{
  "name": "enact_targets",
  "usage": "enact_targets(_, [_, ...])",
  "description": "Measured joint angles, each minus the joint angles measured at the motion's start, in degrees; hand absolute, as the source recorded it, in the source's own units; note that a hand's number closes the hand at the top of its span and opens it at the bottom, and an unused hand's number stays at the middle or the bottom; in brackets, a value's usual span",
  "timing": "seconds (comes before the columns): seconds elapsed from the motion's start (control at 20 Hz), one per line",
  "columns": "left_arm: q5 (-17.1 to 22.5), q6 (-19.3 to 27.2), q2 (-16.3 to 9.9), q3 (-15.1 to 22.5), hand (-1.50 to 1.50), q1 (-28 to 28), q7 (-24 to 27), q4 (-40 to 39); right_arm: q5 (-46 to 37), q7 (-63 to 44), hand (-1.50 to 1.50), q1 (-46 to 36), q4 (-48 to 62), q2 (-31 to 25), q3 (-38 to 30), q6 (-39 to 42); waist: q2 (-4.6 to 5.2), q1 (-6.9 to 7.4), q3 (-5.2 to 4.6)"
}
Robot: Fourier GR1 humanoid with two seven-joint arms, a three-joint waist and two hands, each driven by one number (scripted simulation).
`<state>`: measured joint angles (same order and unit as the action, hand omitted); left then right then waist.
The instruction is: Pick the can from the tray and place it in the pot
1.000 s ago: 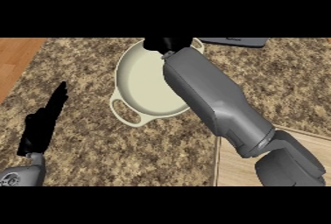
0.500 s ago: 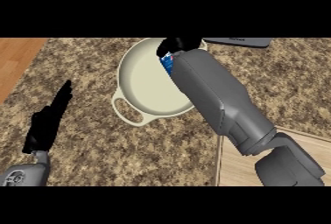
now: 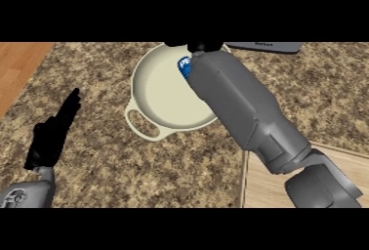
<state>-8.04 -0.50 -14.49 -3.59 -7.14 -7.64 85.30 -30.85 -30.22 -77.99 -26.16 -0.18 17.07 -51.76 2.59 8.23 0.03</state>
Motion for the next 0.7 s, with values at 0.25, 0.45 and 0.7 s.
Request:
enact_targets(0.25, [0.00, 0.04, -0.35, -0.61, 0.00, 0.42, -0.01, -0.29, 7.44, 5.91, -1.50, 1.95, -3.91, 0.00, -2.13, -3.34, -0.48, -0.73, -0.01])
enact_targets(0.45, [0.19, 0.14, -0.65, -1.44, 0.00, 1.70, 0.11, 0.15, 14.97, 9.76, -1.50, 4.62, -7.54, 0.11, -1.01, -3.55, -1.07, -1.88, -0.02])
enact_targets(0.7, [0.00, 0.61, -0.49, -2.13, 0.00, 2.80, 0.02, -0.04, 23.12, 15.26, -1.50, 10.28, -13.66, 0.07, 3.35, -4.65, -1.71, -3.92, -0.03])
